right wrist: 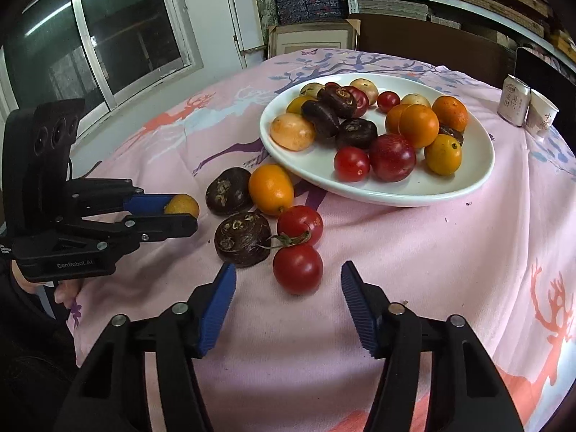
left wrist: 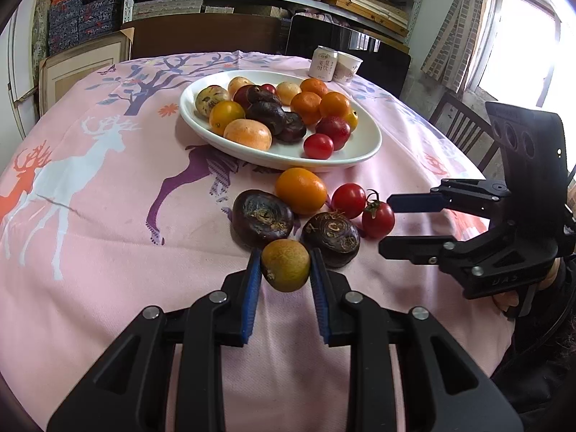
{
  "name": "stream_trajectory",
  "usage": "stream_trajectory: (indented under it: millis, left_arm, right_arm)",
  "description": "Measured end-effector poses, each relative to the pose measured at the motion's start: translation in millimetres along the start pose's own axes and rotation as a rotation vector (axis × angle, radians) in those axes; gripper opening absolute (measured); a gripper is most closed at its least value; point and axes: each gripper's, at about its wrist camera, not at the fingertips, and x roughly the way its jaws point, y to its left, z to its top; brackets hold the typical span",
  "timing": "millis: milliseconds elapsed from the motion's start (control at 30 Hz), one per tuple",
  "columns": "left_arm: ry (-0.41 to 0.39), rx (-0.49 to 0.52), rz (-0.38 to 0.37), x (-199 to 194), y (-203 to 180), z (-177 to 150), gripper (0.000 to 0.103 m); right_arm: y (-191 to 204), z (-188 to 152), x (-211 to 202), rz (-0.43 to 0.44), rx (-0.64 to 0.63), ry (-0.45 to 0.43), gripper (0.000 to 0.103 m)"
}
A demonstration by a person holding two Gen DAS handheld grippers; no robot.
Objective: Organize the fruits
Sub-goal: 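Grasp a small yellow-brown fruit with the left tool while the right tool grasps a red tomato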
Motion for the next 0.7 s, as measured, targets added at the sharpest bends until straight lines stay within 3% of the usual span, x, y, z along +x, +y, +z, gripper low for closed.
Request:
stream_trajectory:
  millis: [33, 100, 700]
  left_arm:
    - [0.001, 0.0, 0.0, 0.1, 0.0, -0.1, 0.026]
    - [0.003, 0.0, 0.001, 0.4, 0.1, -0.4, 0.026]
    - [0.008, 0.0, 0.001, 1.8, 0.4, -0.5, 0.026]
  right_arm:
    - [0.0, 0.2, 2.5, -0.006, 0.002, 0.012, 0.052]
    - [-1.3, 0.4, 8.5, -0.021, 0.013, 0.043, 0.032]
    - [-4.2, 2.6, 11.6, -0.029, 0.047, 0.039, 0.031]
